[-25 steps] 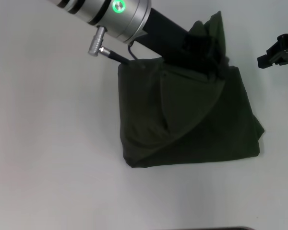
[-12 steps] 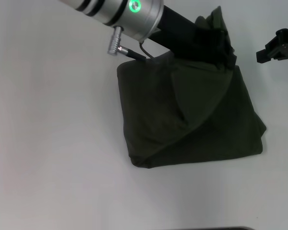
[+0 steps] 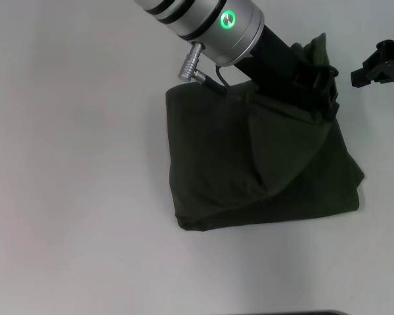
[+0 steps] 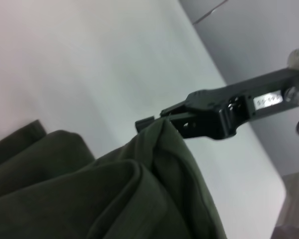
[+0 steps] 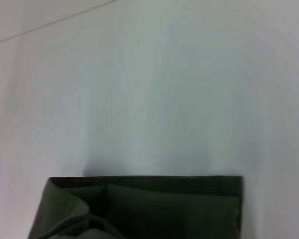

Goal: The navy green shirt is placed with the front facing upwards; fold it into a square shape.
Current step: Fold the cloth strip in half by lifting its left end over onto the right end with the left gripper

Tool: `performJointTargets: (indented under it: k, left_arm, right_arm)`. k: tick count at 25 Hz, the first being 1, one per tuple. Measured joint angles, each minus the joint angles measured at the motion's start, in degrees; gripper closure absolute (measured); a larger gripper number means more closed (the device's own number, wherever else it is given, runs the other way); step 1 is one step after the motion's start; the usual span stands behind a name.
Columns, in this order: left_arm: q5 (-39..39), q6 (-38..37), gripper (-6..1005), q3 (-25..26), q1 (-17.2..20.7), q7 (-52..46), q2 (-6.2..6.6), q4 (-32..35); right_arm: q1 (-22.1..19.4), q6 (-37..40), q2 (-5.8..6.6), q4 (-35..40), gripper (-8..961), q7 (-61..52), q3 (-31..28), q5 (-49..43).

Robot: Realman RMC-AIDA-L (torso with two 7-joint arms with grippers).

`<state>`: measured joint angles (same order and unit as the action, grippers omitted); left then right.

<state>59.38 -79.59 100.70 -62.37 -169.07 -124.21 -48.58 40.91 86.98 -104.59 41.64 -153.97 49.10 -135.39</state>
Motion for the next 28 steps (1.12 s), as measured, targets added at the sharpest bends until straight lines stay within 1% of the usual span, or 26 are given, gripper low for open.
performJointTargets:
  k: [4, 9, 15, 23, 28]
  left_arm:
    - [-1.74, -0.38, 888, -1.23, -1.64, -1.49, -0.15, -0.29]
    - [-1.82, -0.23, 887, -2.51, -5.01, -1.59, -0.25, 1.87]
    - [-1.5, 0.29, 887, -2.58, -6.41, -1.61, -0.31, 2.39]
    - [-1.55, 1.44, 888, -2.43, -6.84, -1.57, -0.31, 3.54]
    - [-2.41, 1.76, 888, 0.07, -4.91, -1.55, 0.14, 3.31]
  right_arm:
    - [-0.02, -0.54, 0.0, 0.01, 917, -0.67, -0.03, -1.27]
    - [0.14, -0.72, -0.06, 0.02, 918, -0.69, -0.06, -1.37]
    - [0.18, -0.81, -0.08, 0.02, 918, -0.71, -0.07, -1.37]
    - [0.22, -0.95, -0.13, -0.03, 918, -0.71, -0.07, -1.37]
    - [0.0, -1.01, -0.17, -0.05, 918, -0.71, -0.07, -1.36]
